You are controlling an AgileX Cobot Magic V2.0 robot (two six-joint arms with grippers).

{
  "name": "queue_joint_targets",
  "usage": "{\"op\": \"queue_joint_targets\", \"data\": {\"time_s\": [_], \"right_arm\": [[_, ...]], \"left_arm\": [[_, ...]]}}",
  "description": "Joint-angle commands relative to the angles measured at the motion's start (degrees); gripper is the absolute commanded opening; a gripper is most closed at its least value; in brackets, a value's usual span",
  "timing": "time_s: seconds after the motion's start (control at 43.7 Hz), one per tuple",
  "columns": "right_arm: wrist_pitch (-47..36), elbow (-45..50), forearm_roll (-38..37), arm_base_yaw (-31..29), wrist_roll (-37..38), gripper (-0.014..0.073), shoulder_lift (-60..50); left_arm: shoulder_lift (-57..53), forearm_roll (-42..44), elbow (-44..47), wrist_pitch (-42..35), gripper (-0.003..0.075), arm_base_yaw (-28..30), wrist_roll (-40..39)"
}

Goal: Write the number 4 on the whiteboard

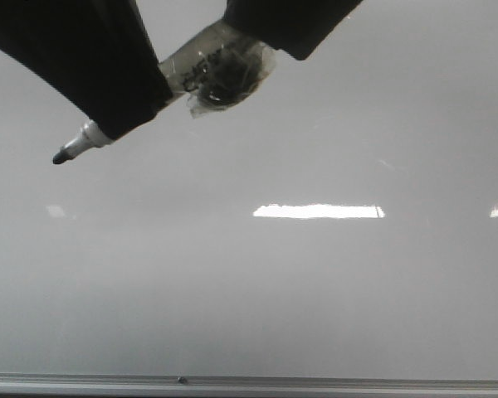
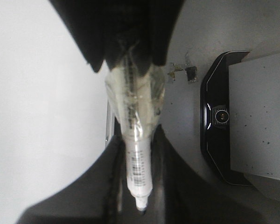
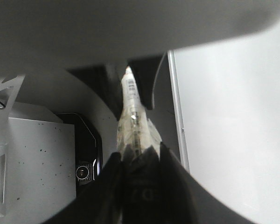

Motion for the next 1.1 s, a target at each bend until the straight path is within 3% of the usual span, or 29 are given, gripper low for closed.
{"op": "queue_joint_targets", "data": {"time_s": [0.0,0.114,0.183,0.229,0.343,0.526,0.64,0.777,0.846,0.983,1.075], "right_arm": [[-1.45,-1.90,2.31,0.05,-0.44,-0.0062,-1.22],[-1.45,-1.90,2.31,-0.07,0.44,-0.0069,-1.22],[-1.32,-1.90,2.31,-0.08,1.05,-0.0069,-1.22],[-1.00,-1.90,1.84,-0.13,1.68,-0.0069,-1.29],[0.71,-1.90,-1.96,-1.00,4.86,-0.0069,-2.65],[6.14,-1.90,-7.77,-7.23,14.24,-0.0069,-7.45],[6.13,-1.90,-12.15,-13.99,26.38,-0.0069,-11.87],[5.96,-1.02,-15.57,-22.54,38.44,-0.0069,-17.87],[0.74,3.38,-15.65,-25.14,39.48,-0.0069,-22.25],[-19.13,17.11,-14.52,-26.42,41.43,-0.0069,-30.30],[-25.13,21.59,-13.92,-26.41,41.29,-0.0069,-31.89]], "left_arm": [[-1.38,-1.90,-1.81,-2.76,0.0129,-0.28,-0.46],[-1.49,-1.90,-1.81,-3.78,0.0370,-0.06,-2.22],[-2.27,-0.64,-1.81,-3.89,0.0470,0.31,-3.84],[-3.21,0.30,-1.81,-3.64,0.0496,0.82,-5.55],[-6.54,2.64,-1.81,-3.64,0.0493,3.42,-9.71],[-12.47,2.76,-1.81,-4.04,0.0493,12.59,-16.78],[-15.66,2.76,-1.81,-5.00,0.0493,18.90,-23.24],[-17.94,2.54,-1.81,-5.07,0.0493,24.17,-24.93],[-18.18,2.44,-1.81,-5.21,0.0493,25.56,-24.93],[-18.04,1.88,-1.81,-5.29,0.0493,25.69,-24.93],[-18.04,0.95,-1.81,-6.56,0.0493,25.69,-24.93]]}}
